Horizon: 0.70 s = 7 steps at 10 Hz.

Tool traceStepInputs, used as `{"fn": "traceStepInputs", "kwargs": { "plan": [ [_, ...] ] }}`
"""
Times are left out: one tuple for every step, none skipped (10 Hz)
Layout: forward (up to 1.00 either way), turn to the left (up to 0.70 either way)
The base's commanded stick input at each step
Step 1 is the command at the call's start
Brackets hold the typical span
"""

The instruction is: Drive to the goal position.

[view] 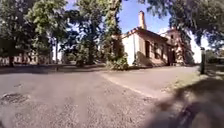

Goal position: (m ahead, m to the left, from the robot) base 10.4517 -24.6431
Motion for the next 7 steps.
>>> {"fn": "traceStepInputs", "kwargs": {
  "plan": [
    [0.70, -0.14],
    [0.70, -0.14],
    [0.70, -0.14],
    [0.70, -0.14],
    [0.70, -0.14],
    [0.70, -0.14],
    [0.70, -0.14]
  ]
}}
